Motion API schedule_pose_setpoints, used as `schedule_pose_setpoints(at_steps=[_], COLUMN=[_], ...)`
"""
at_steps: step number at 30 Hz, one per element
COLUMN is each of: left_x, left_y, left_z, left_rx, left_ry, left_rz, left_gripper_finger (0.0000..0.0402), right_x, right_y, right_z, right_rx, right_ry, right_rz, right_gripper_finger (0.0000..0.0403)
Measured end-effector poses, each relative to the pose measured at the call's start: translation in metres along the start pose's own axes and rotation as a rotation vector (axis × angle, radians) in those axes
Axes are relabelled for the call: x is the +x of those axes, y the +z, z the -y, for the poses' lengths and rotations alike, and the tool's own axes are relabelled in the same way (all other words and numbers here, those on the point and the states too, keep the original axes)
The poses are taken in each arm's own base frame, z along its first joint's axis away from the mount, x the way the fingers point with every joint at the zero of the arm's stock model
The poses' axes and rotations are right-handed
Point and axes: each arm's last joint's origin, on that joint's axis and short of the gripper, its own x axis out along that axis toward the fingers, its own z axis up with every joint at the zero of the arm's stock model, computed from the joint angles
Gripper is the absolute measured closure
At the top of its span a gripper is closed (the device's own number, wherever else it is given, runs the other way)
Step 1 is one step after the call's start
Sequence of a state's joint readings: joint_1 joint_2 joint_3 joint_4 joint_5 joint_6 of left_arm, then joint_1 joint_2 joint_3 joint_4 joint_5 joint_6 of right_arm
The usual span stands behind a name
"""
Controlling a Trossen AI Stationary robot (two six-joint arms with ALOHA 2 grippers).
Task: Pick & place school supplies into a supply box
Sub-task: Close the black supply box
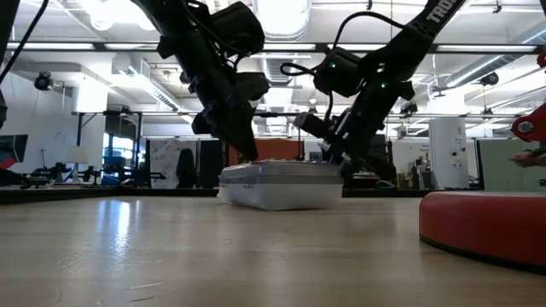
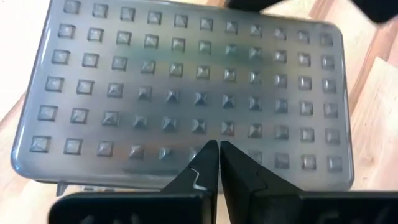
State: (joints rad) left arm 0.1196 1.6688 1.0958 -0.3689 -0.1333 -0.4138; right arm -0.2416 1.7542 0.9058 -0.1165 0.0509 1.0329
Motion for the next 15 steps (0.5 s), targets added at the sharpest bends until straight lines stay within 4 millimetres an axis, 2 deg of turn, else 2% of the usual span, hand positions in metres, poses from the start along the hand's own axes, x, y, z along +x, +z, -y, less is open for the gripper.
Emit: schedule_pose_setpoints(at_steps=[4, 8, 12, 15], left_x=[0.0, 0.0, -0.001, -0.001], left_y=[0.0, 0.0, 0.001, 0.0], left_z=[0.0, 0.0, 0.0, 0.0], left_rx=[0.0, 0.0, 0.0, -0.004], left_ry=[-0.001, -0.002, -0.003, 0.002], left_rz=[0.003, 0.004, 0.007, -0.007], left_gripper_finger=[0.0401, 0.0401, 0.0401, 0.0401], right_x=[0.008, 0.015, 0.009, 0.001], right_y=[-0.012, -0.021, -0.026, -0.022], right_z=[-0.004, -0.019, -0.024, -0.024], right_rx=[-0.021, -0.066, -0.059, -0.044], right_ry=[0.007, 0.166, 0.138, 0.106], right_rz=[-0.042, -0.092, -0.016, 0.046], right_gripper_finger=[0.0394, 0.0394, 0.0394, 0.0394])
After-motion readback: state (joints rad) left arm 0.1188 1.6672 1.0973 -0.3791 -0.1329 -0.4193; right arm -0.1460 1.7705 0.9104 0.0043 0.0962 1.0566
